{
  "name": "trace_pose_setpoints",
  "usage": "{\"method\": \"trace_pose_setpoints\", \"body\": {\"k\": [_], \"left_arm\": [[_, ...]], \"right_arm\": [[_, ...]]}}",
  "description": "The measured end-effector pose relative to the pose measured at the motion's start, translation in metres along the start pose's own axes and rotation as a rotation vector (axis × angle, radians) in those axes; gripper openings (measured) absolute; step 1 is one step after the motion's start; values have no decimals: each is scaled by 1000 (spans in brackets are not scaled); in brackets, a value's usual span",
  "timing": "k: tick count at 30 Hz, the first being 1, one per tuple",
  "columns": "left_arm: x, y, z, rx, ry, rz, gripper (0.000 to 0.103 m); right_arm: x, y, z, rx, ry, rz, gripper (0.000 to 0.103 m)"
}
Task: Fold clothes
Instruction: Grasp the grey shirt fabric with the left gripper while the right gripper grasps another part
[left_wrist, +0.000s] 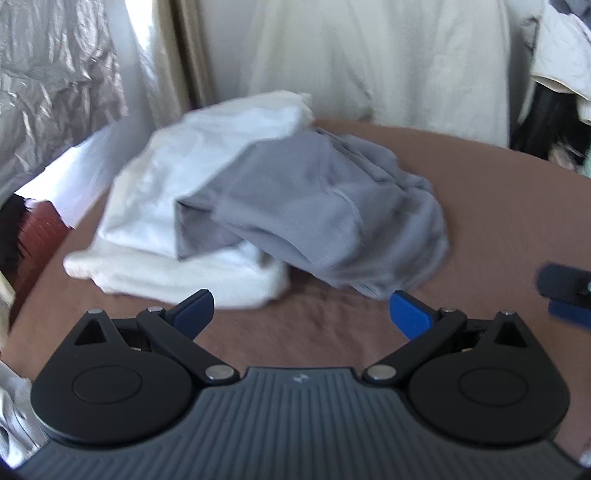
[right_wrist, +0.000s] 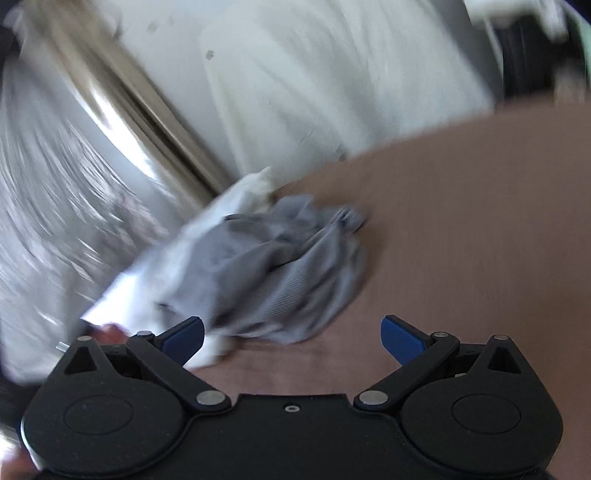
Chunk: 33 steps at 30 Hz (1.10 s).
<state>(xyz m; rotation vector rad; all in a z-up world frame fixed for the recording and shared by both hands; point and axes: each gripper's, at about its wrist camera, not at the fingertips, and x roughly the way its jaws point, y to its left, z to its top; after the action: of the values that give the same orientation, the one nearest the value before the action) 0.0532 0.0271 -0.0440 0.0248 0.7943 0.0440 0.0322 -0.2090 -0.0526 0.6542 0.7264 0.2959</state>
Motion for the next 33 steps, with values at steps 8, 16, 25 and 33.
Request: {"method": "trace_pose_setpoints", "body": {"k": [8,16,25,33], "left_arm": [[89,36,62,-53,9,71,100],[148,78,54,-257,-11,-165,75],[178,87,52,-365,-1,-297,63],[167,71,53,-300,-21,-462,59]], "right_arm": [[84,-31,17,238,145,84,103],[147,-46,29,294,41,-33,103],[234,-39,41,241,68,13,53],[261,-2,29,204,192,248,39]]}}
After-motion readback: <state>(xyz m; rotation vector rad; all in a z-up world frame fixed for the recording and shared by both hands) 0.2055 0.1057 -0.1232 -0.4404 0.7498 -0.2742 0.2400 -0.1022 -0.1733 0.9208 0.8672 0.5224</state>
